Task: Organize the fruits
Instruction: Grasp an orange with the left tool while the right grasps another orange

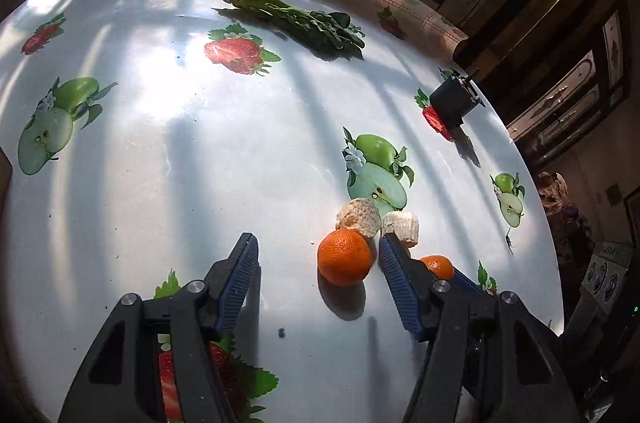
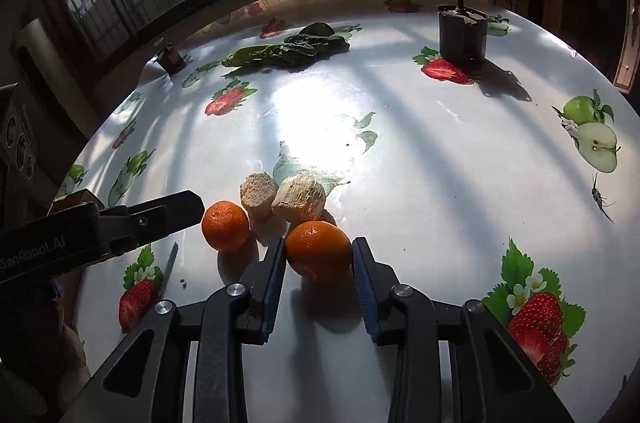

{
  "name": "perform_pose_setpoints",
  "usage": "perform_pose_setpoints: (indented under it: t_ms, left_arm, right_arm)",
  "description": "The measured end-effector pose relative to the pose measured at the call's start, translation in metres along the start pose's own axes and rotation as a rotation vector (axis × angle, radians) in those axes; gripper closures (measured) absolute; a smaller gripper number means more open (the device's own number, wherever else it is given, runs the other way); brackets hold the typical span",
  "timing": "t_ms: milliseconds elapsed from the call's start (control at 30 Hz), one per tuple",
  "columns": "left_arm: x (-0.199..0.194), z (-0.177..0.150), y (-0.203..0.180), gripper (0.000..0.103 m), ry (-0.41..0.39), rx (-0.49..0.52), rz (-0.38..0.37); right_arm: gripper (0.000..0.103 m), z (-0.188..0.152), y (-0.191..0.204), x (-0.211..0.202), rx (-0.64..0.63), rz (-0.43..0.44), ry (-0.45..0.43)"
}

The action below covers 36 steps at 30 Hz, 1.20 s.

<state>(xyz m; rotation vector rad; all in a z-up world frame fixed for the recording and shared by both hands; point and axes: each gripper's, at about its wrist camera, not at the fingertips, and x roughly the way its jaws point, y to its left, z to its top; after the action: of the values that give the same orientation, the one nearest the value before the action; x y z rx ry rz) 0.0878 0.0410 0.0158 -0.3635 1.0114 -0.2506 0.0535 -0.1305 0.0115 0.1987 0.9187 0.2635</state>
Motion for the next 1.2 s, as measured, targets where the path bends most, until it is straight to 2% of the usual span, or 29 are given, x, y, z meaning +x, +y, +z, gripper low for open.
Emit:
perform_pose_setpoints:
  t_ms: [233,367,533,633,700,1033,1200]
  left_arm:
    - [0.009,-0.002,-0.013,0.041,-0.043,0.164,0.035]
    - [0.008,-0.007,-0.015,0.055,-0.042,0.212,0.032]
    - [0.007,-0.011,-0.016,0.06,-0.048,0.234,0.024]
    - [0.007,-0.015,-0.021,0.074,-0.038,0.26,0.021]
    - [0.006,-0.018,-0.025,0.074,-0.047,0.279,0.043]
    - [0.006,-0.018,-0.023,0.075,-0.041,0.272,0.046]
    - [-0.004,-0.014,-0.012,0.075,-0.068,0.216,0.059]
  right_arm:
    - [0.066,0.002,-0.009,0.001,0.011,0.02,0.004]
    - [0.066,0.002,-0.005,0.004,0.0,0.015,0.011]
    - [0.066,0.0,-0.003,0.005,-0.009,0.003,-0.005]
    - [0.067,0.0,-0.003,0.004,-0.006,-0.004,-0.014]
    - [0.067,-0.001,-0.003,0.004,0.004,-0.005,-0.017]
    - [0.067,0.0,-0.004,0.005,0.023,-0.005,-0.028]
    - [0.067,0.002,-0.007,-0.003,0.039,-0.018,-0.058]
